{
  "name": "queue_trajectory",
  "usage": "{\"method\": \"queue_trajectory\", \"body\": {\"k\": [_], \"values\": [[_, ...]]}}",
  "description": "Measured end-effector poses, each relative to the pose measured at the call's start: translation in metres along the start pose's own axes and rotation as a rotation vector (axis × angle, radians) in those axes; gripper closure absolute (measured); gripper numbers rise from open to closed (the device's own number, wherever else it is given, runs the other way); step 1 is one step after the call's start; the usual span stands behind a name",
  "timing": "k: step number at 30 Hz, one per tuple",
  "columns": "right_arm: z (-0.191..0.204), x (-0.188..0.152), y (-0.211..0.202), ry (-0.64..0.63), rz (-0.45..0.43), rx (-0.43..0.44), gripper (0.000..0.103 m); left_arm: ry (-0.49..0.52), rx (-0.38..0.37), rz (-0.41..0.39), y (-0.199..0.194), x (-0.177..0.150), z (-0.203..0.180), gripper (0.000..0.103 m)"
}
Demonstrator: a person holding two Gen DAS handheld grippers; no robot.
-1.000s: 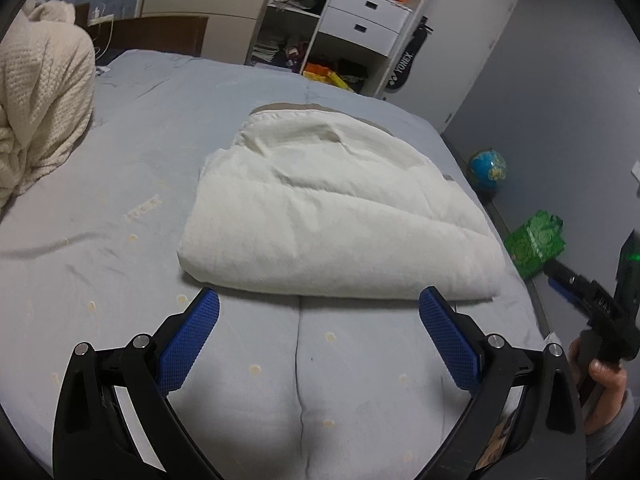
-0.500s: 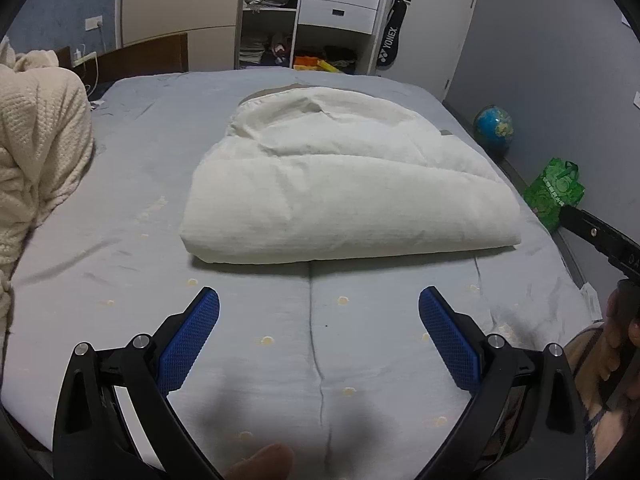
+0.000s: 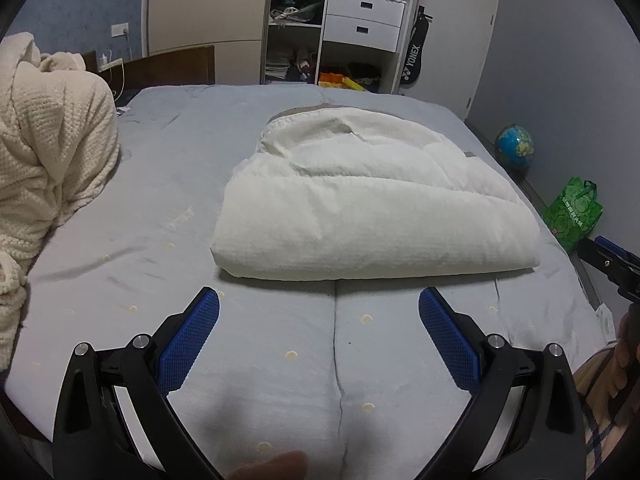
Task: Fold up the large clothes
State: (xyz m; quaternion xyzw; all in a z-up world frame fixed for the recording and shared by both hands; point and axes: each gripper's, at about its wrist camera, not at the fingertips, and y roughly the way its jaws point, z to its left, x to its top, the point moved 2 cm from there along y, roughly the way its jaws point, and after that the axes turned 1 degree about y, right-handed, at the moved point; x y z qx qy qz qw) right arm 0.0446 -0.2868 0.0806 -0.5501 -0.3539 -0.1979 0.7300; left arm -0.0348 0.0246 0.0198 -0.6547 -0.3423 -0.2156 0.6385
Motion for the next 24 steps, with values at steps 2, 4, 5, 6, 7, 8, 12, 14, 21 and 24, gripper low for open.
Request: {"method": "queue_trajectory", "body": {"k": [2, 4, 5, 6, 7, 8, 12, 14, 21, 24], "values": [[0.001, -0.0002, 0.0005, -0.009, 0.0, 0.001, 0.007, 0.007, 0.006, -0.006, -0.0016, 0.0, -0.0008, 0.007], [0.0014, -0.0006, 0.0001, -0.012, -0.001, 0.0, 0.007, 0.012, 0.01, -0.01, -0.0028, 0.0, -0.0014, 0.007], [0.0011, -0.0008, 0.0002, -0.012, 0.0, 0.001, 0.007, 0.015, 0.011, -0.012, -0.0034, 0.0, -0.0016, 0.007], [0.0018, -0.0008, -0.0001, -0.01, -0.001, 0.0, 0.007, 0.016, 0.012, -0.012, -0.0033, 0.0, -0.0019, 0.007], [0.0017, -0.0008, -0.0004, -0.01, -0.002, -0.001, 0.007, 0.018, 0.014, -0.013, -0.0038, -0.0003, -0.0024, 0.007], [0.0016, -0.0009, -0.0003, -0.01, -0.003, -0.001, 0.007, 0.021, 0.017, -0.013, -0.0045, -0.0006, -0.003, 0.007], [0.0026, -0.001, 0.0002, -0.01, -0.003, -0.001, 0.007, 0.031, 0.026, -0.017, -0.0041, 0.0008, -0.0036, 0.007], [0.0023, -0.001, 0.0002, -0.011, -0.004, -0.001, 0.007, 0.032, 0.028, -0.017, -0.0042, 0.0009, -0.0037, 0.007], [0.0025, -0.0008, 0.0, -0.009, -0.004, -0.001, 0.007, 0.036, 0.021, -0.01, -0.0031, 0.0007, -0.0038, 0.007], [0.0025, -0.0007, 0.0, -0.009, -0.005, -0.001, 0.007, 0.041, 0.019, -0.01, -0.0028, 0.0007, -0.0037, 0.007]]}}
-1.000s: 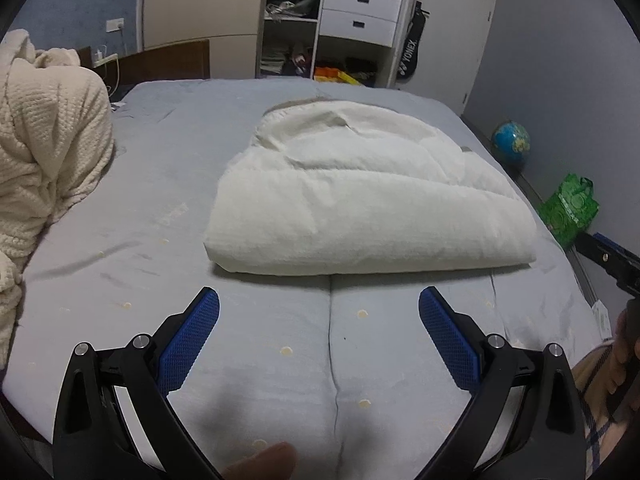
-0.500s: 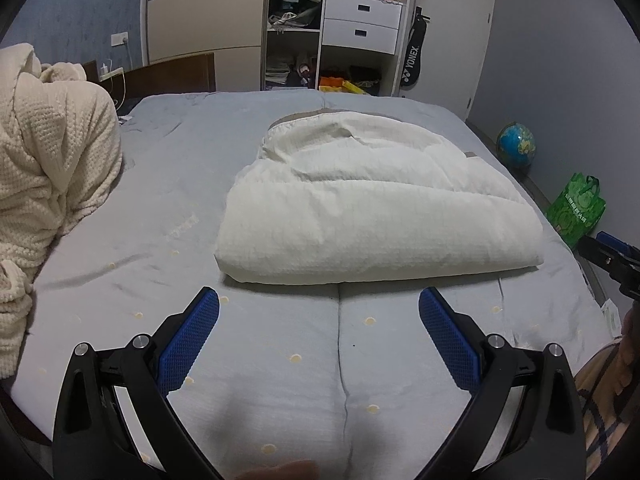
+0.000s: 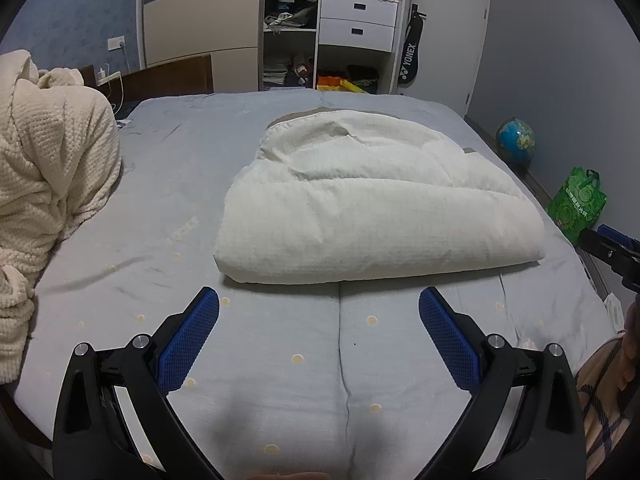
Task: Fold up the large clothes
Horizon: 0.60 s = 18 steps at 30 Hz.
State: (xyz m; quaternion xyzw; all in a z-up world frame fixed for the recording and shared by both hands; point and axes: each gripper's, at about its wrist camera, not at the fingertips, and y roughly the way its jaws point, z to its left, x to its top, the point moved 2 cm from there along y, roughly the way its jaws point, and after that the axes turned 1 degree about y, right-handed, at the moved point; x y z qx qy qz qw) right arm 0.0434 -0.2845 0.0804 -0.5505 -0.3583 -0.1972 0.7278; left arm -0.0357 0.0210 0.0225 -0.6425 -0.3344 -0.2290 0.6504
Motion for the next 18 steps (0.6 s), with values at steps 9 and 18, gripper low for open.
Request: {"method": "queue_trajectory", "body": {"k": [9, 18], "values": [[0.0013, -0.0006, 0.0001, -0.001, 0.002, -0.002, 0.007, 0.0, -0.001, 0.0, 0.0002, 0.0001, 0.0001, 0.007], [0.0029, -0.0008, 0.0014, -0.014, 0.012, -0.002, 0.007, -0.003, -0.008, 0.003, 0.0013, 0.0001, -0.0001, 0.007]]}}
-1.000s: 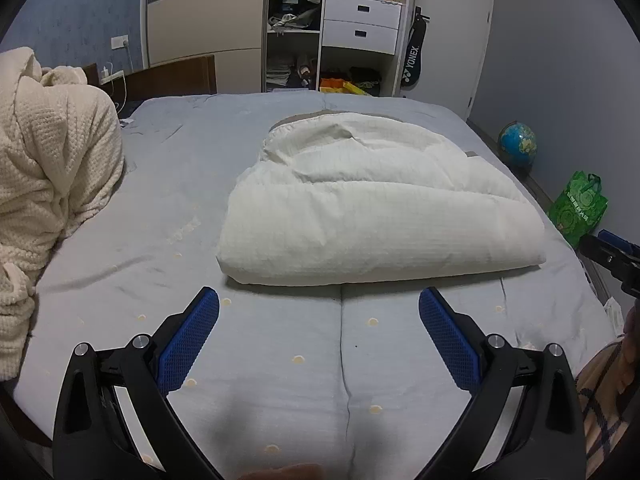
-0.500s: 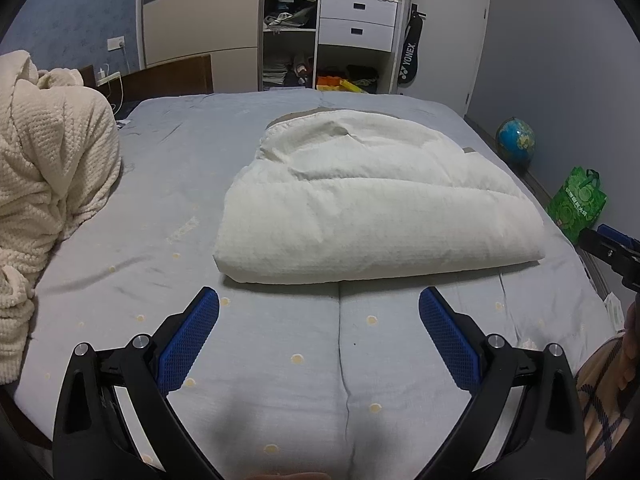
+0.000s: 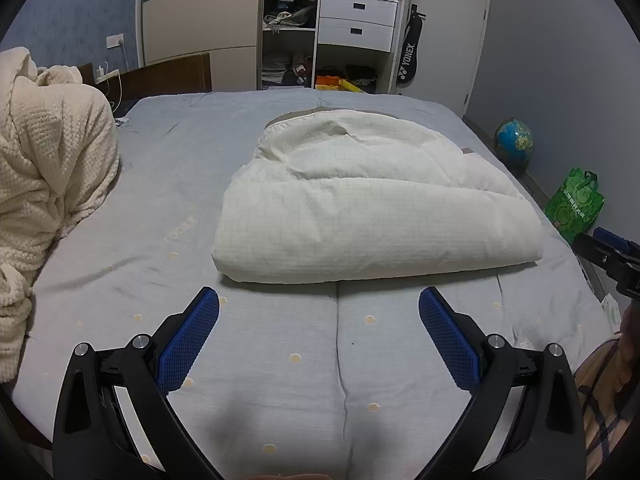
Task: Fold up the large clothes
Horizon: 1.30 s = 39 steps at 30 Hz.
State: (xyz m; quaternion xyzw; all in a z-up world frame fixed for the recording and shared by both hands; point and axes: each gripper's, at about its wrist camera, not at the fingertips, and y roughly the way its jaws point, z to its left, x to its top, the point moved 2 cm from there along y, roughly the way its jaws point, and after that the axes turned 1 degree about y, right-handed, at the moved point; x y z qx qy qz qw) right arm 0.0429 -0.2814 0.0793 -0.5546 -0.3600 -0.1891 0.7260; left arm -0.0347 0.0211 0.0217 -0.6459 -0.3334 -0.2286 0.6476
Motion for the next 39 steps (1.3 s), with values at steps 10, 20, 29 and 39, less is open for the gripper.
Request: {"method": "queue_trajectory", "body": {"k": [10, 20, 29, 39], "values": [[0.0003, 0.0007, 0.0016, -0.002, 0.001, 0.001, 0.007, 0.007, -0.004, 0.003, 0.0009, -0.0002, -0.001, 0.007], [0.0001, 0.0006, 0.0016, -0.002, 0.001, 0.0, 0.007, 0.003, -0.005, 0.004, 0.0019, -0.0007, -0.0005, 0.007], [0.0007, 0.0004, 0.0016, -0.003, 0.001, 0.0, 0.007, 0.011, -0.008, 0.004, 0.0021, -0.0006, 0.0007, 0.007], [0.0015, 0.0006, 0.0017, -0.004, 0.002, 0.0, 0.007, 0.012, -0.007, 0.005, 0.0022, -0.0005, 0.0009, 0.007]]}}
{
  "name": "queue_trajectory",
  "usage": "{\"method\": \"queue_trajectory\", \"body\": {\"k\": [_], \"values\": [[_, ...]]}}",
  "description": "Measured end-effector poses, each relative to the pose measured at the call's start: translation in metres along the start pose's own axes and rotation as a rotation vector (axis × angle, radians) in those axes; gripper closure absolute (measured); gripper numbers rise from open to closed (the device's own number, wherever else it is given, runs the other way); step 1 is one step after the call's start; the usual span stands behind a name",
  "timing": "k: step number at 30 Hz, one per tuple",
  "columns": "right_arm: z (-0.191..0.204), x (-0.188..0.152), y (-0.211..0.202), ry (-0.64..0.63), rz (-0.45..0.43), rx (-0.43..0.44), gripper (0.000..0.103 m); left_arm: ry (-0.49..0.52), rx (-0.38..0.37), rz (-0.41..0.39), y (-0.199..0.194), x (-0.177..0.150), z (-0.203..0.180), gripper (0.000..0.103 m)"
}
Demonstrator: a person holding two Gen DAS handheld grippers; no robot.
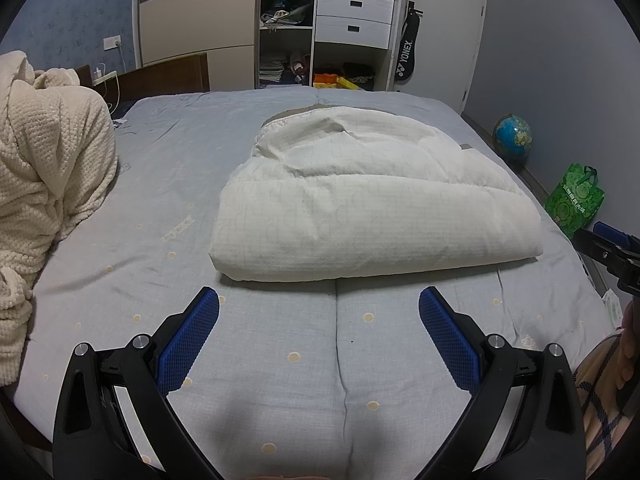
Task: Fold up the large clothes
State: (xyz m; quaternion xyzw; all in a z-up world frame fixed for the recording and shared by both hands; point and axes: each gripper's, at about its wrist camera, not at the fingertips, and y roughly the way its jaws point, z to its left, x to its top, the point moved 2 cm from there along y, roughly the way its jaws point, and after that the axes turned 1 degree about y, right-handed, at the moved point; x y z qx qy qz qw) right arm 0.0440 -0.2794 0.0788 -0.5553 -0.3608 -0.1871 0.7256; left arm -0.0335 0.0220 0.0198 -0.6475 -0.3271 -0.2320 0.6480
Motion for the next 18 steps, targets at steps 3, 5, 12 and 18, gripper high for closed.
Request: {"method": "queue_trajectory", "body": {"k": [3, 5, 12, 18], "values": [[0.0, 0.0, 0.0, 0.0, 0.0, 0.0, 0.007, 0.0, -0.001, -0.001, -0.0003, 0.0, -0.0001, 0.007], [0.0001, -0.0002, 0.0, 0.0, 0.0, 0.0, 0.007, 0.001, -0.004, -0.005, -0.0008, -0.0001, -0.0001, 0.007], [-0.0002, 0.0, -0.0001, -0.001, -0.001, 0.0, 0.007, 0.004, -0.003, -0.003, 0.0004, 0.0008, 0.0015, 0.007], [-0.0003, -0.0001, 0.0, 0.001, 0.0, 0.001, 0.007, 0.002, -0.005, 0.006, 0.0015, 0.0012, 0.0032, 0.007]]}}
